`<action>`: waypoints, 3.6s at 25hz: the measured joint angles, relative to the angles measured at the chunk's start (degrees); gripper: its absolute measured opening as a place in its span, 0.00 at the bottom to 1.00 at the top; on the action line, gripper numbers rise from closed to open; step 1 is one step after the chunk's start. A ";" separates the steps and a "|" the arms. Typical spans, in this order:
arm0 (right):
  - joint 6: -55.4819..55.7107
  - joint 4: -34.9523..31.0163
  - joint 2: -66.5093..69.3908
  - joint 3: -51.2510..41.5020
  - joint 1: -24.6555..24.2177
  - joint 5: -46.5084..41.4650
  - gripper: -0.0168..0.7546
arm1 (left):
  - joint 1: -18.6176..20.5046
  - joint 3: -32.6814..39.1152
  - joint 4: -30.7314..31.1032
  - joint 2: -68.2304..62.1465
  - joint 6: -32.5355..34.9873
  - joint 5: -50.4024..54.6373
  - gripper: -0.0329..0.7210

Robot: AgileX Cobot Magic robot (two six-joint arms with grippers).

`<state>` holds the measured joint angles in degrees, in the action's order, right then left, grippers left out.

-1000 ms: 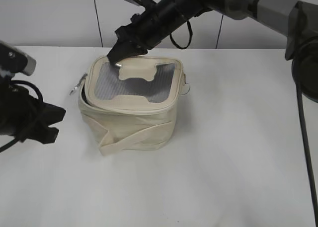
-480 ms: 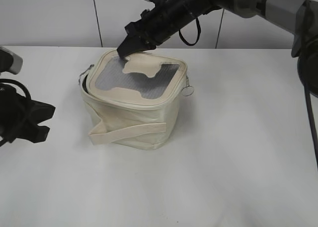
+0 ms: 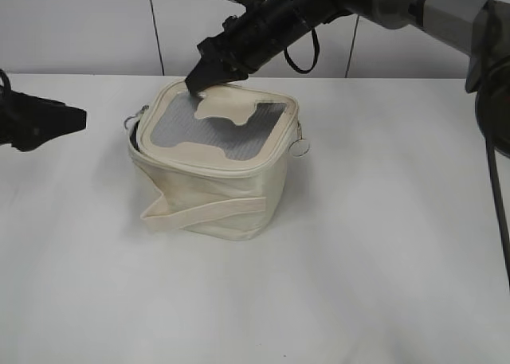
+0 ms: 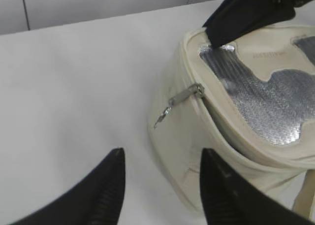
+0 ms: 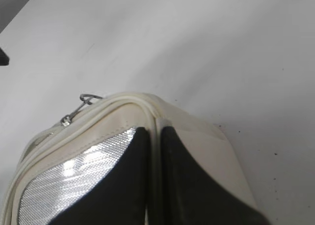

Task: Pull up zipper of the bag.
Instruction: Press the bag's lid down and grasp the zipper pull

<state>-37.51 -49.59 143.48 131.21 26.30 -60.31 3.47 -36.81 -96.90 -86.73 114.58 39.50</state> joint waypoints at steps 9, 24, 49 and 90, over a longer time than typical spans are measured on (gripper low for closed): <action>-0.10 0.00 0.00 0.00 0.07 -0.18 0.08 | -1.79 -9.55 3.68 -11.01 19.94 1.69 0.58; -0.12 0.00 0.00 0.00 0.07 -0.22 0.08 | -6.90 -11.16 -2.05 -17.98 37.61 -3.58 0.58; -0.16 0.16 0.00 0.00 0.10 -0.41 0.08 | -11.69 -18.05 -2.58 -21.56 35.36 -10.73 0.06; 3.82 -1.42 0.17 0.06 0.80 -1.00 0.08 | -24.03 7.90 -2.80 12.97 10.30 -27.77 0.05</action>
<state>-33.69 -51.01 143.65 131.27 27.10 -61.31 -20.56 -28.91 -99.71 -73.76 124.89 11.74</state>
